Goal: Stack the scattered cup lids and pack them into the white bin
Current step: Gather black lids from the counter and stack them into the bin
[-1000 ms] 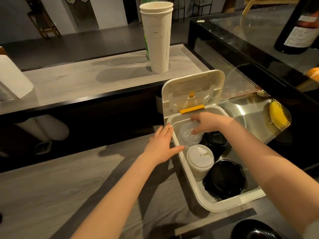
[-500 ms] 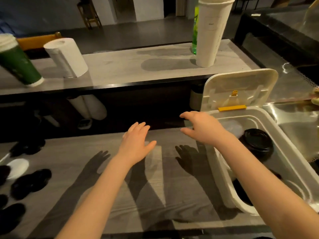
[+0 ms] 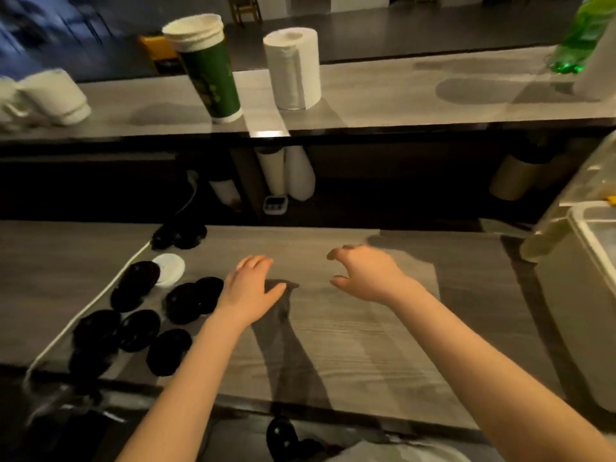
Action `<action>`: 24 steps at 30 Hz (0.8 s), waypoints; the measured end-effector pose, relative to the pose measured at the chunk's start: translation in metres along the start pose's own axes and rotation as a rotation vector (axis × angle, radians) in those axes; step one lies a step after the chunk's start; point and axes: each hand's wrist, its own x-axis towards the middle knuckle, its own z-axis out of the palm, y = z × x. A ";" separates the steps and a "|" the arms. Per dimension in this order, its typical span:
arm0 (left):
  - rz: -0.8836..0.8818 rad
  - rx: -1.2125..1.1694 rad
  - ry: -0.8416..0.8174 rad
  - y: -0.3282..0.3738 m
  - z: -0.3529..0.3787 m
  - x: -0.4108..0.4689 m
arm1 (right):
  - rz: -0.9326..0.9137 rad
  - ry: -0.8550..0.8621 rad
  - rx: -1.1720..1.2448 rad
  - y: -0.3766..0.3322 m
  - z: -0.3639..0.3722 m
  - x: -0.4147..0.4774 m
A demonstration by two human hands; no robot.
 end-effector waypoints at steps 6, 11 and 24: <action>-0.114 0.053 -0.054 -0.113 0.003 0.007 | 0.004 -0.093 0.053 -0.071 0.045 0.051; -0.271 0.127 -0.217 -0.194 0.008 0.022 | 0.022 -0.226 0.164 -0.122 0.089 0.097; -0.154 0.006 -0.154 -0.253 0.008 0.034 | 0.178 -0.213 0.363 -0.192 0.153 0.156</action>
